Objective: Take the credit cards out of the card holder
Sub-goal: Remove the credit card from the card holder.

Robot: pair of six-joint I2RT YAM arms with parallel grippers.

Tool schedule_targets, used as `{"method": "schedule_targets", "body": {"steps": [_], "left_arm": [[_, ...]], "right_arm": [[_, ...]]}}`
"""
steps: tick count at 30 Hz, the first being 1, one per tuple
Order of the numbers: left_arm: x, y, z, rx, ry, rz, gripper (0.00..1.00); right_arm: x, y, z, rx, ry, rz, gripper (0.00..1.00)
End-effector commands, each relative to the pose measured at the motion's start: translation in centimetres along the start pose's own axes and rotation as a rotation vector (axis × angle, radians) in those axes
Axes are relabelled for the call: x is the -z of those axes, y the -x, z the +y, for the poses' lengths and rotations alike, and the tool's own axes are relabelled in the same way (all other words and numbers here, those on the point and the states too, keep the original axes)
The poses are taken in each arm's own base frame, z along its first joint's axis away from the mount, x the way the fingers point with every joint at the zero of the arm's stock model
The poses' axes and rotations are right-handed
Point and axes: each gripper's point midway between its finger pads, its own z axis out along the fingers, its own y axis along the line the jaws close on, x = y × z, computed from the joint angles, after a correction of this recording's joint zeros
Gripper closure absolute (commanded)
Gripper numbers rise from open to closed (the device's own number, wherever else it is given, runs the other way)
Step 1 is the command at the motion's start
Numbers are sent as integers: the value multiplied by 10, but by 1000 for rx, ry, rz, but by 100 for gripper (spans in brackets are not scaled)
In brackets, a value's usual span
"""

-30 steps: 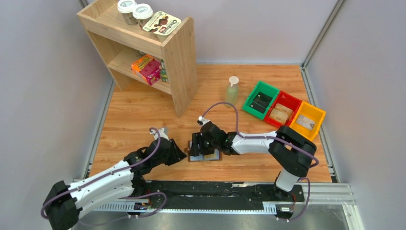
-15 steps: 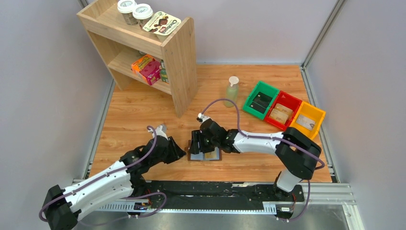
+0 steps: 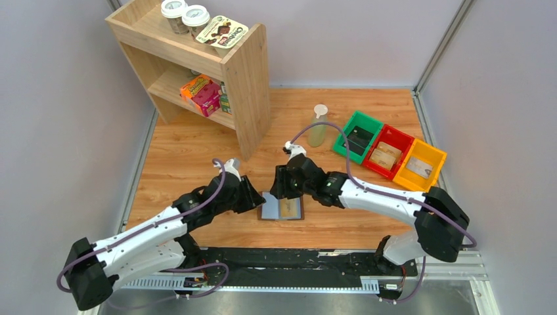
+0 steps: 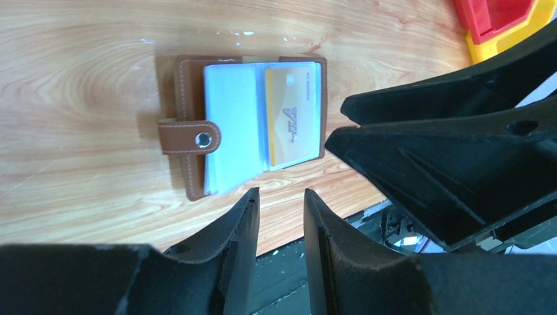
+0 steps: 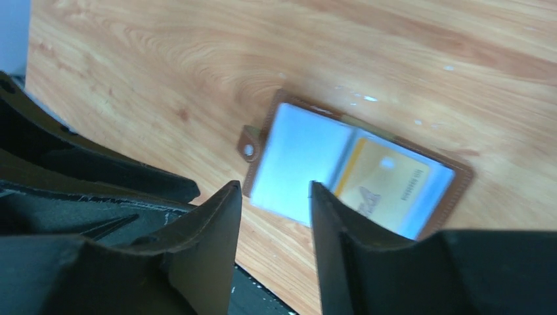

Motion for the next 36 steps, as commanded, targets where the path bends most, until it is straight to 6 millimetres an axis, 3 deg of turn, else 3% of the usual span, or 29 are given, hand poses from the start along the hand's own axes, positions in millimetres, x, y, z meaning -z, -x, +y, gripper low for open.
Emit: {"method": "schedule_targets", "body": {"steps": [1,6,18,24,36], "left_arm": [[-12,3,-36,-40,-93,37,61],[-36,-5,-44,-35,-111,84,61],[-81,-24,-23,-33,-53,130,58],[-94,-31,-17,-22,-56,146,52],[-104,-41,9,79,-43,146,52]], "right_arm": [[9,0,-44,-29,-118,-23,58],[3,-19,-60,-94,-98,11,67],[-17,-43,-80,-174,-69,97,72],[-21,-54,-90,-197,-84,134,73],[-25,-60,-94,-212,-88,158,74]]}}
